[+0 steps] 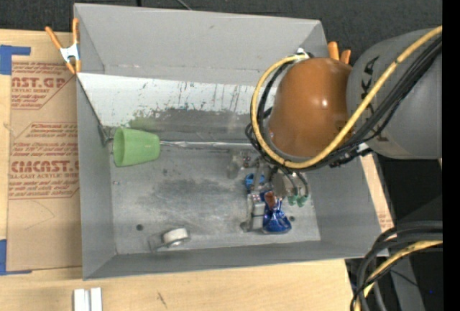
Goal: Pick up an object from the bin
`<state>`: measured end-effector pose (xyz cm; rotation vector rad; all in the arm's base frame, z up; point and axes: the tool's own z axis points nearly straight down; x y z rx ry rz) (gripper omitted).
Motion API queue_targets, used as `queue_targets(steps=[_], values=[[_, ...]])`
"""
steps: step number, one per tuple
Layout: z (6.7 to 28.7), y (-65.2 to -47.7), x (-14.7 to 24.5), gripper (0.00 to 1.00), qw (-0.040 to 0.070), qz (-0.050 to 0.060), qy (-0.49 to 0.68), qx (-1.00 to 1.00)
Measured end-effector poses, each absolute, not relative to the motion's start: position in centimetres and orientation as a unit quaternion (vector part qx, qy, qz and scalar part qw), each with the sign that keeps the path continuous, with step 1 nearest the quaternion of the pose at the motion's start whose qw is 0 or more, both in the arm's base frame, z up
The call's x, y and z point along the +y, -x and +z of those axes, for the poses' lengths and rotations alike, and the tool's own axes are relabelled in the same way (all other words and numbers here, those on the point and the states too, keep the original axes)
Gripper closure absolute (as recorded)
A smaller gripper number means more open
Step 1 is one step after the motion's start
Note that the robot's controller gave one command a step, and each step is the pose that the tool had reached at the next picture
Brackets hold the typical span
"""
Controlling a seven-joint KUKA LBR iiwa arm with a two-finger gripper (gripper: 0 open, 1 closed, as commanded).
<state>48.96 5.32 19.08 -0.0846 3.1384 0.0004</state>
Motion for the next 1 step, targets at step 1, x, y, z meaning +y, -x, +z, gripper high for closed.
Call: queue_targets(steps=[1], values=[[16.62, -48.01, 7.89, 0.0, -0.001, 0.001, 0.154, 0.988]])
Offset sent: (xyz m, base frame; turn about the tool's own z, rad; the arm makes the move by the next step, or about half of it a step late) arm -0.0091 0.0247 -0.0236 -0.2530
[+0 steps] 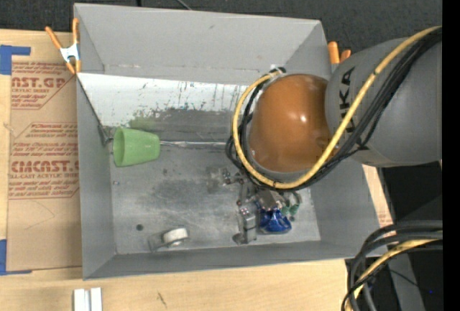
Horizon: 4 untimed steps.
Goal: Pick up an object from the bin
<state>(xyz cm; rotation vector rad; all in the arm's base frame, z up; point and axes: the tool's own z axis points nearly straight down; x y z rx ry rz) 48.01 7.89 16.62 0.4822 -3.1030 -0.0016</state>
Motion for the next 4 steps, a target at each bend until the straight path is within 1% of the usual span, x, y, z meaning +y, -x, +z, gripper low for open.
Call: queue_targets(steps=[1, 2, 3, 4], values=[[18.2, -50.6, 4.8, 0.0, -0.002, 0.0, -0.127, -0.992], [12.0, -54.9, 4.8, 0.0, 0.0, -0.001, -0.035, -0.999], [14.5, -53.7, 5.6, 0.0, -0.001, 0.0, 0.169, -0.986], [15.3, -50.7, 4.7, 0.0, 0.001, 0.0, 0.233, -0.972]])
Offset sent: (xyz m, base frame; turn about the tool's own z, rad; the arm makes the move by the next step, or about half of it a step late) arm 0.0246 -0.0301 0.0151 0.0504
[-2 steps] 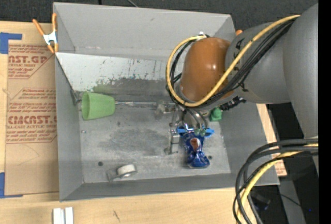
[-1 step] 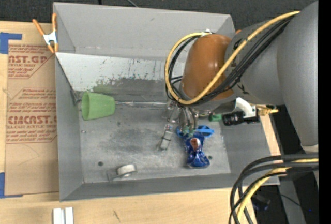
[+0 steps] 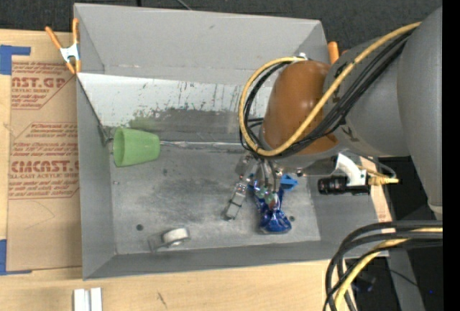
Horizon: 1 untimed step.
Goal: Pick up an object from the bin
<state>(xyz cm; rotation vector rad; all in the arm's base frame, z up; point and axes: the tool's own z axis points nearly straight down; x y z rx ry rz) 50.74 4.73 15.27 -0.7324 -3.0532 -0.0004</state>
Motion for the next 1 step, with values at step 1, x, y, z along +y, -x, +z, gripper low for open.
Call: queue_targets(steps=[1], values=[[9.33, -47.96, 5.88, 0.0, 0.003, 0.0, 0.069, -0.998]])
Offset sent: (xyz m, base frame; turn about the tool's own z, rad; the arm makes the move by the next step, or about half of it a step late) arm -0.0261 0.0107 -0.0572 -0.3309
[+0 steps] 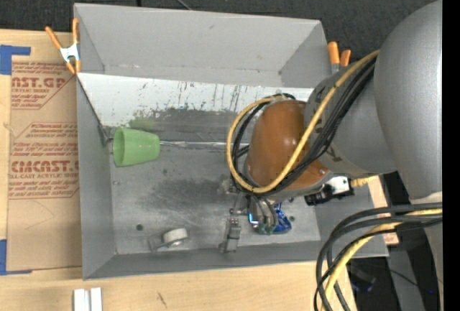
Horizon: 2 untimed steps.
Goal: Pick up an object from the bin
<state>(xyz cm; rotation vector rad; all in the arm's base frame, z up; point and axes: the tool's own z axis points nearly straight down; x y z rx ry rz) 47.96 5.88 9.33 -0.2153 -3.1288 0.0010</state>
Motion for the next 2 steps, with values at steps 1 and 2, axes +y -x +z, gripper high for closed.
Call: queue_targets(steps=[1, 2], values=[[14.1, -48.5, 9.0, 0.0, -0.001, -0.001, -0.039, -0.999], [7.9, -48.5, 12.8, 0.0, 0.0, -0.001, -0.088, -0.996]])
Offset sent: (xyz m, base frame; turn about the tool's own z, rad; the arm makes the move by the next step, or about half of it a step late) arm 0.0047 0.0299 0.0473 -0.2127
